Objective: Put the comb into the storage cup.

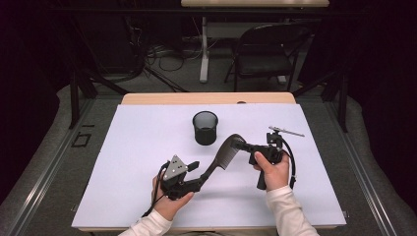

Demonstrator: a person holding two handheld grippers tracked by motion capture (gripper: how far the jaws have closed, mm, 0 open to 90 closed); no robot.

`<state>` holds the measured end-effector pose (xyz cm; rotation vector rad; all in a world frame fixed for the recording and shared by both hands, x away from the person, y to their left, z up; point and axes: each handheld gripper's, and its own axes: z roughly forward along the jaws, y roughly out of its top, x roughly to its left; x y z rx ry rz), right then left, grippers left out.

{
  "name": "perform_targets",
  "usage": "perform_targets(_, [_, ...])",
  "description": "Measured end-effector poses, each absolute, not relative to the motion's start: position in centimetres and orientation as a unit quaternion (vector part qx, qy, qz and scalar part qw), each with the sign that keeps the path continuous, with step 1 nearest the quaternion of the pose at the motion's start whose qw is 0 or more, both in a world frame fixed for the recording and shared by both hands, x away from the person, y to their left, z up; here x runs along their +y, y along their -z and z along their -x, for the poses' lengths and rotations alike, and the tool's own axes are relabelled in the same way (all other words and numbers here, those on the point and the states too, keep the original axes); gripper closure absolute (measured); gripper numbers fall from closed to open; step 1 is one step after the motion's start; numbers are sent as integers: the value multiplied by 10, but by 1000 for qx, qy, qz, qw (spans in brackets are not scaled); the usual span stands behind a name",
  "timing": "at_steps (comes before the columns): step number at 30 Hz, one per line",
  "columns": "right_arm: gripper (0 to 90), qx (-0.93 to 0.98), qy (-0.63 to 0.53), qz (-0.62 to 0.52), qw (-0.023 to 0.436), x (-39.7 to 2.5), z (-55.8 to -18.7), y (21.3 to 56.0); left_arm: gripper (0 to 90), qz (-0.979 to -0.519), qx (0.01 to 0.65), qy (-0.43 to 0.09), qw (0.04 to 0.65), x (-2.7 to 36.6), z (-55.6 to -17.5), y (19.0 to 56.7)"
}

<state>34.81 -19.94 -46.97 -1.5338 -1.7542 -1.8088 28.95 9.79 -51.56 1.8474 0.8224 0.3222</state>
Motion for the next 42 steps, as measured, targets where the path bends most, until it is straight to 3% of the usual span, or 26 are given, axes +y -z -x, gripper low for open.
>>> perform_targets(15, [873,-590,612,518,94,-202,-348,469,350,-753,369,-157,521,113,-302,510])
perform_targets(35, [873,-589,613,519,93,-204,-348,468,349,-753,391,-166,503,126,-317,508])
perform_targets(42, [873,-586,616,519,88,-206,-348,467,349,-756,406,-221,465,137,-324,508])
